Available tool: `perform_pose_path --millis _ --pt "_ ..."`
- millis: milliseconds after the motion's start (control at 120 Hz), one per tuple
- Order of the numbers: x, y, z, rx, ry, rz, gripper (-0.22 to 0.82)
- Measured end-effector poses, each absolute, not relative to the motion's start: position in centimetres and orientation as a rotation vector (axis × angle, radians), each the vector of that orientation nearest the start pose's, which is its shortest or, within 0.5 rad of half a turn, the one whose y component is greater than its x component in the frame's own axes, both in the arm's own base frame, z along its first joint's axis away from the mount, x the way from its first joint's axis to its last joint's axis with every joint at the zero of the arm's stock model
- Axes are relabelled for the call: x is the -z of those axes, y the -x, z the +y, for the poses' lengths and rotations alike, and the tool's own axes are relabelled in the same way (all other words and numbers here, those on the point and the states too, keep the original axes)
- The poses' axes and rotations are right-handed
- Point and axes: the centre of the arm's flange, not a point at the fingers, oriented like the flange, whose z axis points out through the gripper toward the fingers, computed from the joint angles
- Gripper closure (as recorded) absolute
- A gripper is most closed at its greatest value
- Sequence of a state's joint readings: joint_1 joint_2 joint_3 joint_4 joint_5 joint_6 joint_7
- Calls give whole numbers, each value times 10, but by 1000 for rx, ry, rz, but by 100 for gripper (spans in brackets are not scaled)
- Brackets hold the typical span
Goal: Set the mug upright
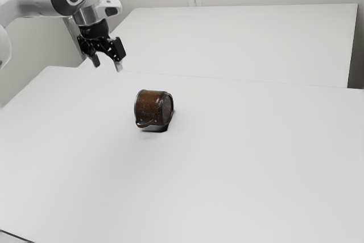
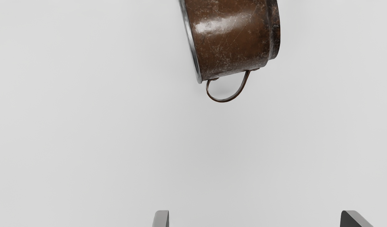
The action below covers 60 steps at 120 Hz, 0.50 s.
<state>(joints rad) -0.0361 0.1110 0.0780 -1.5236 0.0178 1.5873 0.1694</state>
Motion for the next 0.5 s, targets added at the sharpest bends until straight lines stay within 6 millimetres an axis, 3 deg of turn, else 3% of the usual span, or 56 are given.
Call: perform_pose_path --millis 108,208,400,500 --pt "-585 -592 25 -30 3109 224 1" --pt "-569 -599 40 -47 3141 195 1" --pt "-503 -611 123 -146 3430 -55 2" --pt "-464 -612 147 -206 3587 -163 2"
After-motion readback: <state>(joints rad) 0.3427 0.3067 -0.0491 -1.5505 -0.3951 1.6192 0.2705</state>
